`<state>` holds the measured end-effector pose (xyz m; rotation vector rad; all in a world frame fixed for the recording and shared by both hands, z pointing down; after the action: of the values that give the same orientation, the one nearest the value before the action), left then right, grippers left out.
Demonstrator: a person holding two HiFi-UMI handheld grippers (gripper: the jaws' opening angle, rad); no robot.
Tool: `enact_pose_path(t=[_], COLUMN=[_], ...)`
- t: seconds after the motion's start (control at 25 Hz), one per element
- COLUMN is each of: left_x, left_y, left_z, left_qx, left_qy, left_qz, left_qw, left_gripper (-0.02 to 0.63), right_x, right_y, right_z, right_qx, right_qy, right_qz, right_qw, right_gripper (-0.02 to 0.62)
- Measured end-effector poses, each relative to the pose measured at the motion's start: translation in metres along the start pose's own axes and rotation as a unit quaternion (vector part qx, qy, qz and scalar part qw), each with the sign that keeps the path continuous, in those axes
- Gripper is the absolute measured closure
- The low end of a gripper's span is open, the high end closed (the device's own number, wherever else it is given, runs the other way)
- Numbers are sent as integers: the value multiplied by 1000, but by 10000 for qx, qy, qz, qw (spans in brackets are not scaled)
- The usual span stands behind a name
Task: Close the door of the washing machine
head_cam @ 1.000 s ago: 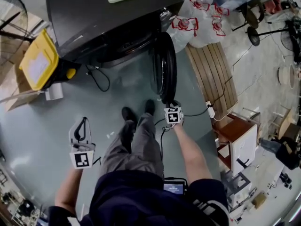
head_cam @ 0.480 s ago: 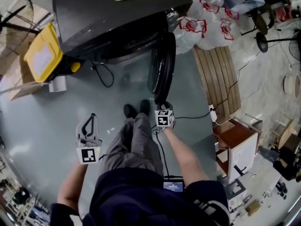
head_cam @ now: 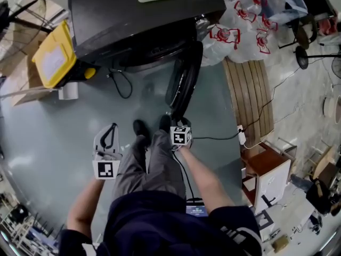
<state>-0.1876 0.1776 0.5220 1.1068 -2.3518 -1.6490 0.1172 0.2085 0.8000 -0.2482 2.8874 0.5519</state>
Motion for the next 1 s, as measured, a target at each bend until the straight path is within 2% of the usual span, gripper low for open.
enact_pose_path(t=[0.12, 0.32, 0.44, 0.72, 0.8, 0.88, 1.0], left_x=[9, 33, 53, 100, 114, 130, 148], left_y=[4, 19, 32, 59, 67, 73, 86], left_z=[-1, 9, 18, 36, 41, 45, 51], left_qx=[-22, -177, -92, -205, -223, -269, -334], left_qy=[-15, -42, 1, 99, 177, 293, 134], left_qz=[126, 66, 183, 156, -31, -396, -16], left_qw=[9999, 9998, 9998, 9996, 9996, 9984, 9994], left_gripper=[583, 583, 583, 583, 583, 583, 583], right_x=[12, 43, 65, 120, 134, 149, 169], right_y=[-2, -3, -5, -19, -23, -29, -39], right_z=[-5, -12, -21, -44, -49, -54, -64], right_qx=[6, -166, -245, -450, -480, -527, -597], right_qy=[-14, 119, 232, 456, 490, 493, 528], right_qz=[-80, -341, -525, -997, -1107, -1199, -1320], right_qw=[10000, 9992, 9981, 9930, 9915, 9902, 9880], right_gripper=[456, 457, 457, 457, 456, 454, 451])
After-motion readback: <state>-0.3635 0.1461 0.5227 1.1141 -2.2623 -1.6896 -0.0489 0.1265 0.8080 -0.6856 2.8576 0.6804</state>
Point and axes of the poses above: the fingertips, and each gripper's own axes: z backward along the fingers, x to its left, y out of its underside, the point moved 10 cm from there along z, backward along the fingers, and after that the axes turned 15 degrees about -z, right-handed, at the moved point
